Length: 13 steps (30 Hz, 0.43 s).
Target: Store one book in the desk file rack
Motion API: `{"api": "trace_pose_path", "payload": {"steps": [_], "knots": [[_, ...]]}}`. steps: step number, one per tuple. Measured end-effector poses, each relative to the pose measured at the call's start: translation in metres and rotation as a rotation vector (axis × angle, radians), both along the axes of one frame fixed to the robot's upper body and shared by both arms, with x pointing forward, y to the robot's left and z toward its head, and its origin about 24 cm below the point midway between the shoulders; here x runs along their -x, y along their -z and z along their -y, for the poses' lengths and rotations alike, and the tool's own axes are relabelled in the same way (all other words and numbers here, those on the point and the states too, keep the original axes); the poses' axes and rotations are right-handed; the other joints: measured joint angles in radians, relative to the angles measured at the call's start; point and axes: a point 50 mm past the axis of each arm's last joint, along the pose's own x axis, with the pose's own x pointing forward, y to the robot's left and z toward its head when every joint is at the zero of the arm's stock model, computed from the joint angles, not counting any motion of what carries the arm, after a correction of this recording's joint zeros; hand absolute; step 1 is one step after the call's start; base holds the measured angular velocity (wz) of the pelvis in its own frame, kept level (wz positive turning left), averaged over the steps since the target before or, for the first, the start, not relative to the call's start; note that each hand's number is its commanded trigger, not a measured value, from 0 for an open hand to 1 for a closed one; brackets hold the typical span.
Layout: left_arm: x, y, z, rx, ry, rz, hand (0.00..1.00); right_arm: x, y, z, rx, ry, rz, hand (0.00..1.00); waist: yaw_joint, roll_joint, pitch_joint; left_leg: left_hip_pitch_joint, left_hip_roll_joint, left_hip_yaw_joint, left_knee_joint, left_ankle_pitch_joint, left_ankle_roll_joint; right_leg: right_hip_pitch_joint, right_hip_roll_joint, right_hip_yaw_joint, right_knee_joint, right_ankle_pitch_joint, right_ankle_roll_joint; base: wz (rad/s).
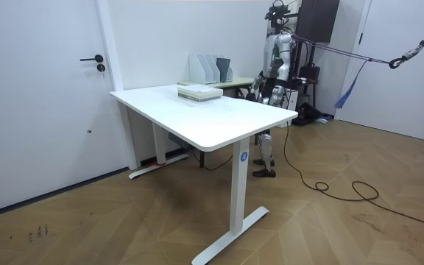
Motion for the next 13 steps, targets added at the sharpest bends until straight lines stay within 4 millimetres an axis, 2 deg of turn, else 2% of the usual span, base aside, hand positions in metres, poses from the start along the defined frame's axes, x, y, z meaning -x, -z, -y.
{"api": "trace_pose_path", "payload": {"steps": [4,13], "knots": [[0.005,0.001,0.001,-0.003,0.003,-0.016,0.0,0.019,0.003,0.008,0.04,0.155,-0.039,0.0,-0.02,0.012,-0.0036,0.012,-0.001,0.003,-0.016,0.001,-0.001,0.007,-0.001,0.001,0.001,-0.004,0.001,-0.01],[0.006,0.001,-0.002,-0.007,0.026,-0.041,0.0,0.026,0.005,0.012,0.048,0.228,-0.078,0.0,-0.047,0.008,-0.0055,0.031,-0.006,0.007,-0.025,0.001,-0.001,0.013,-0.005,0.005,0.0,-0.016,0.001,-0.02]]}}
